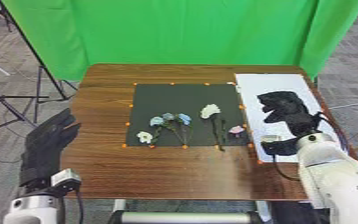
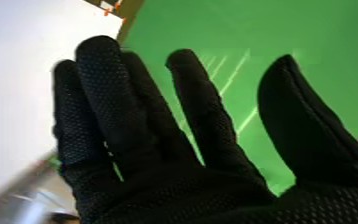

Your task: Arrange flowers

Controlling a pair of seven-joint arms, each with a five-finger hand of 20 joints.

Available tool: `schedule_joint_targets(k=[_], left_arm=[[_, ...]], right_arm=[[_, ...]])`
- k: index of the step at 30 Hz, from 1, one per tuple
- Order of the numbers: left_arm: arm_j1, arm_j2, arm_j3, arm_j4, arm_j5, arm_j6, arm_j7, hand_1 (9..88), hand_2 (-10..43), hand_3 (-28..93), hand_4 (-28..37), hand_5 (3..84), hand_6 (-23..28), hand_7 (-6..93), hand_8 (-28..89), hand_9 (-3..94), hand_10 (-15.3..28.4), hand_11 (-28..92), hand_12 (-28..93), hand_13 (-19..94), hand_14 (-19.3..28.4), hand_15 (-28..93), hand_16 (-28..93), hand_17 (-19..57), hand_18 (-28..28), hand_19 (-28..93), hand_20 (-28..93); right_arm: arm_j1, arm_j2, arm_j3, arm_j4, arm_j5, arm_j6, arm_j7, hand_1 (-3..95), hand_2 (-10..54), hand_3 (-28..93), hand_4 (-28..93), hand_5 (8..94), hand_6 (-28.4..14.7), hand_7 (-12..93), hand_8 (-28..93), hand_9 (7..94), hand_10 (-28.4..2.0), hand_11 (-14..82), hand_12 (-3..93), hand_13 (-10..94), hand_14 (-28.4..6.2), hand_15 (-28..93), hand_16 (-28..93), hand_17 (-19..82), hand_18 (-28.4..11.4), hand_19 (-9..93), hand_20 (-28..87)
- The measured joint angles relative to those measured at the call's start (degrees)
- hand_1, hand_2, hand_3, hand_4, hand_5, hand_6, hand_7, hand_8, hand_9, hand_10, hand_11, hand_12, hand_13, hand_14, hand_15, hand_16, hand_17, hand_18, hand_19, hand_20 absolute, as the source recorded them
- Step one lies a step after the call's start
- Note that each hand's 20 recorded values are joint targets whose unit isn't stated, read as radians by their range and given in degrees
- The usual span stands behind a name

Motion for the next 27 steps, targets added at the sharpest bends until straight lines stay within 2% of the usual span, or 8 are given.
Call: schedule_joint_targets(k=[3, 5, 10, 12, 14, 18, 20, 27], left_arm=[[0.4, 0.0, -0.06, -0.14, -0.42, 0.71, 0.37, 25.1, 4.8, 81, -20.9, 40.0, 9.1, 12.7, -10, 28.7, 17.3, 29, 5, 17, 23.5, 57, -16, -10.4, 21.9, 58, 1], [0.7, 0.03, -0.11, -0.16, -0.97, 0.96, 0.9, 25.0, 4.9, 81, -21.0, 39.9, 8.9, 12.8, -10, 29.5, 17.5, 30, 6, 17, 24.0, 58, -15, -10.4, 21.9, 58, 2], [0.7, 0.68, 0.1, -0.09, -1.91, 1.1, 2.02, 24.9, 4.8, 81, -21.2, 39.8, 8.7, 13.0, -10, 31.1, 18.2, 31, 6, 18, 24.9, 59, -15, -10.3, 22.1, 58, 2], [0.5, 1.01, 0.33, -0.05, -1.99, 1.1, 2.21, 24.9, 4.8, 81, -21.2, 39.7, 8.7, 13.0, -10, 31.5, 18.4, 31, 6, 19, 25.2, 60, -15, -10.2, 22.0, 59, 3], [0.3, 1.21, 0.49, -0.04, -2.04, 1.1, 2.3, 24.9, 4.8, 81, -21.2, 39.7, 8.7, 12.9, -10, 31.6, 18.5, 31, 6, 19, 25.2, 60, -15, -10.1, 22.1, 59, 3], [0.1, 1.25, 0.62, -0.01, -2.17, 1.1, 2.53, 25.0, 4.8, 81, -21.0, 39.5, 8.7, 13.0, -10, 31.6, 18.5, 31, 6, 19, 25.2, 60, -16, -10.0, 22.1, 59, 3], [0.0, 1.27, 0.73, 0.02, -2.33, 1.13, 2.71, 25.1, 4.8, 81, -21.1, 39.4, 8.7, 13.0, -10, 31.4, 18.5, 31, 6, 19, 25.2, 60, -16, -10.0, 22.1, 58, 3], [-0.7, 1.43, 1.36, 0.29, -2.76, 1.17, 3.05, 25.3, 4.9, 81, -21.0, 39.2, 8.7, 12.9, -10, 30.5, 18.0, 30, 6, 19, 25.1, 60, -16, -10.0, 22.1, 58, 3]], right_arm=[[-1.7, -0.4, 2.3, 1.2, 7.0, 3.6, -1.6, 18.5, 11.1, 86, -24, 49.1, -6.8, 15, -11, 48.1, -20.3, 16.7, 15.6, 43, -19.6, 55, 8, 17, -22.3, 73, 0], [-1.9, 0.3, 3.8, 2.3, 9.8, 3.2, -2.1, 18.6, 11.1, 86, -24, 48.4, -6.4, 15, -11, 47.2, -19.9, 15.6, 15.5, 41, -20.1, 52, 8, 16, -21.8, 70, 1], [-1.4, 1.5, 9.7, 5.8, 18.0, -6.9, -5.9, 18.7, 11.3, 87, -25, 47.4, -5.7, 16, -12, 45.8, -19.5, 14.3, 15.3, 39, -20.3, 49, 8, 14, -21.0, 66, 4], [-0.9, 2.0, 10.5, 6.6, 21.0, -8.7, -6.6, 18.7, 11.3, 87, -25, 47.2, -5.6, 16, -12, 45.8, -19.5, 14.3, 15.4, 39, -20.4, 49, 8, 14, -21.0, 66, 5], [-0.4, 2.6, 10.1, 6.7, 23.0, -7.9, -6.5, 18.8, 11.4, 87, -25, 47.1, -5.6, 16, -12, 45.9, -19.5, 14.5, 15.5, 39, -20.4, 49, 9, 14, -21.0, 65, 6], [0.7, 5.2, 5.9, 6.7, 24.5, 0.1, -6.1, 18.9, 11.4, 87, -25, 47.0, -5.5, 16, -12, 46.1, -19.4, 14.8, 15.6, 39, -20.4, 49, 9, 14, -21.0, 65, 7], [1.3, 6.3, 4.4, 6.7, 24.6, 2.3, -6.0, 18.9, 11.4, 87, -24, 46.9, -5.5, 16, -12, 46.1, -19.4, 14.9, 15.6, 39, -20.4, 49, 9, 14, -21.0, 65, 7], [2.5, 6.4, 4.6, 7.0, 24.9, -0.5, -6.0, 19.0, 11.3, 88, -24, 46.8, -5.4, 16, -12, 46.5, -19.4, 15.2, 15.6, 39, -20.4, 49, 9, 14, -21.0, 65, 9]])
